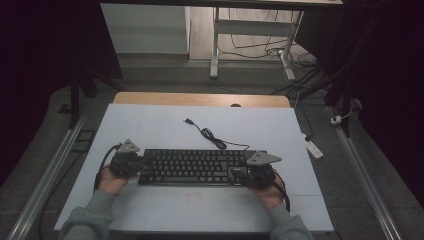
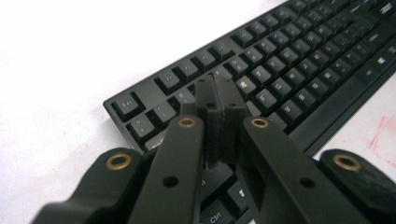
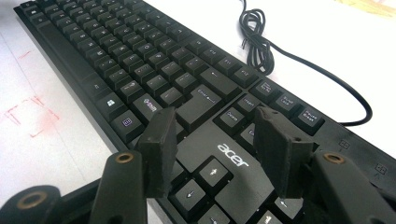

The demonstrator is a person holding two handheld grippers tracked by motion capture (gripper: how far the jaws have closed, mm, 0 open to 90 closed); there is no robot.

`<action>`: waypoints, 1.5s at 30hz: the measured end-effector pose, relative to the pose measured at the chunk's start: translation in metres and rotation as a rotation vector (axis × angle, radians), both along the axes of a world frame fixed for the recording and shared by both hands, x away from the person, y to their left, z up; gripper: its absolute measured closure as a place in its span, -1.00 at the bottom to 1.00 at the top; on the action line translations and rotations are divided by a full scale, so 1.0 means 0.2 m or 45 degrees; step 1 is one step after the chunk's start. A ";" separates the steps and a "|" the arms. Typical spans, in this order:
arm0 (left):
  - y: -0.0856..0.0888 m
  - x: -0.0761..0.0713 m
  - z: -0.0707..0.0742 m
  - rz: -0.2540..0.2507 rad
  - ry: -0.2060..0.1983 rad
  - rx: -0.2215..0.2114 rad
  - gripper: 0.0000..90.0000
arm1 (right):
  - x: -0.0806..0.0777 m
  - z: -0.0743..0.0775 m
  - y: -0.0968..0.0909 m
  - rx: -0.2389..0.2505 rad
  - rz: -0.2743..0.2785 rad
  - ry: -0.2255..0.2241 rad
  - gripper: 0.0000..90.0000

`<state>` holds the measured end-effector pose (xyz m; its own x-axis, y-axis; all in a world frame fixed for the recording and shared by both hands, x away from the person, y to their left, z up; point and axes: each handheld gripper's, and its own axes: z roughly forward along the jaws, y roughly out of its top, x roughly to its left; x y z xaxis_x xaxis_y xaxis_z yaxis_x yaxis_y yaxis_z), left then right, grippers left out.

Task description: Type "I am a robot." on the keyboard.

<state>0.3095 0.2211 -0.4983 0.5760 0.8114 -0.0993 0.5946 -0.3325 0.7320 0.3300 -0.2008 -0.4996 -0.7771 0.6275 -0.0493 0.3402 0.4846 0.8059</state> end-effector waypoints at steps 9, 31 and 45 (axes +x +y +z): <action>-0.02 0.02 -0.06 -0.038 0.078 0.050 0.98 | 0.00 0.00 0.00 -0.002 -0.002 0.000 0.10; -0.08 0.04 -0.12 -0.045 0.102 0.122 0.98 | 0.00 0.00 0.00 -0.006 -0.004 0.000 0.10; -0.04 0.00 -0.03 -0.052 -0.028 -0.042 0.54 | 0.00 0.00 0.00 -0.003 -0.006 -0.002 0.10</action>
<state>0.3095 0.2135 -0.5040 0.6112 0.7834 -0.1126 0.5645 -0.3319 0.7558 0.3309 -0.2018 -0.5001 -0.7741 0.6310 -0.0520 0.3412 0.4850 0.8053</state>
